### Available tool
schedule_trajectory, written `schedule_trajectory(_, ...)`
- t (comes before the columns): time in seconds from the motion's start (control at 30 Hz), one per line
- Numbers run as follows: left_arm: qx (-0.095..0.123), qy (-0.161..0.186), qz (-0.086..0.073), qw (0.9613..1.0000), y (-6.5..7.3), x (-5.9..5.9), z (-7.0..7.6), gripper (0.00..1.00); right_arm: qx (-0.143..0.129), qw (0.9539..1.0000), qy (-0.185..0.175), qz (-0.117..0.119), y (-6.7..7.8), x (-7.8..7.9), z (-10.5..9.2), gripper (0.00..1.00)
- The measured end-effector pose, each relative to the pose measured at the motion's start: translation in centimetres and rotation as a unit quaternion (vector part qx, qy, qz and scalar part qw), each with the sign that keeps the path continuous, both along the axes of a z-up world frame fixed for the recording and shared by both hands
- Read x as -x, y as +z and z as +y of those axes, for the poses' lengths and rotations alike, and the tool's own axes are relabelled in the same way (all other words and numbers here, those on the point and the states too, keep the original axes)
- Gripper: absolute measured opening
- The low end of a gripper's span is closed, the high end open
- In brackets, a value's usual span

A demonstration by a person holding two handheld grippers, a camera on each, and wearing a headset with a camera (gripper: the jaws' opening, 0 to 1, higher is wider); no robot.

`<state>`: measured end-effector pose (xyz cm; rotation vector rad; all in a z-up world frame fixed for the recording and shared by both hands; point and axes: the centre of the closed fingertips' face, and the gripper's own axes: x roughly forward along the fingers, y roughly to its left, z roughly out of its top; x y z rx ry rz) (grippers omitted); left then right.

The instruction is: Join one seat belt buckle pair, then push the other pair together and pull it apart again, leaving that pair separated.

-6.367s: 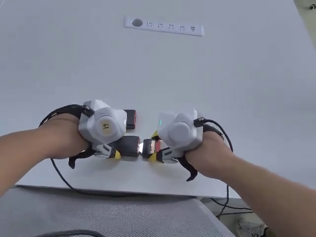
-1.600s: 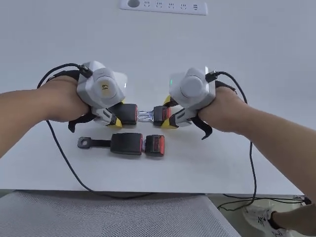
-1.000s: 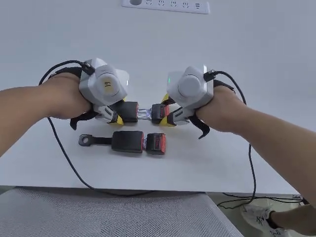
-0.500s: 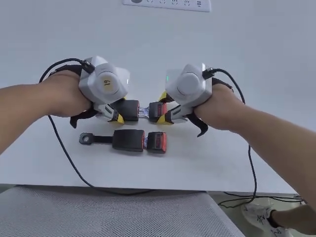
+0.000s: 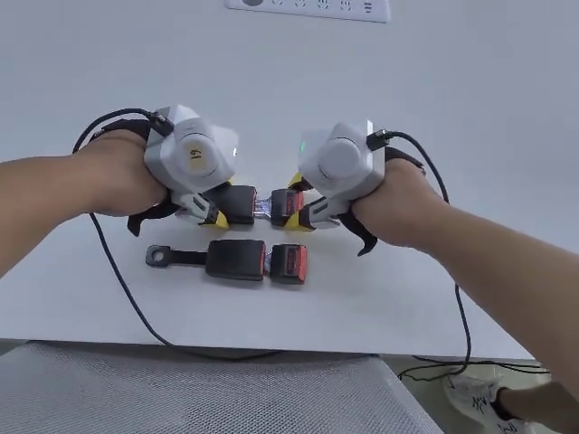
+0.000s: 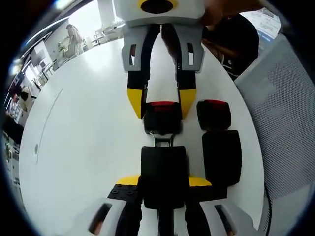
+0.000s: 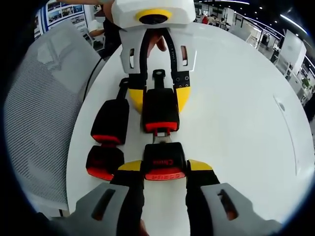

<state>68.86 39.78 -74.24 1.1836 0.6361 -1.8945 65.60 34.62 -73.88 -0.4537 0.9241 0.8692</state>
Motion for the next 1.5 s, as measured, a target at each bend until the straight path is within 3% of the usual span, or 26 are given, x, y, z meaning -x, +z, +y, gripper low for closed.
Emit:
schedule_trajectory(0.3,0.0,-0.002,0.0,1.0,0.0,0.0,0.0,0.33,0.002,1.0,0.0,-0.003,0.2,-0.5,1.2,0.29)
schedule_trajectory(1.07,0.008,0.004,0.005,0.9999,0.0,0.0,0.0,0.33,0.001,1.0,-0.001,0.008,-0.3,-0.9,1.0,0.3)
schedule_trajectory(1.5,0.002,0.012,0.001,0.9999,0.0,0.0,0.1,0.33,0.007,0.9999,-0.005,0.005,-0.3,-0.3,0.5,0.3)
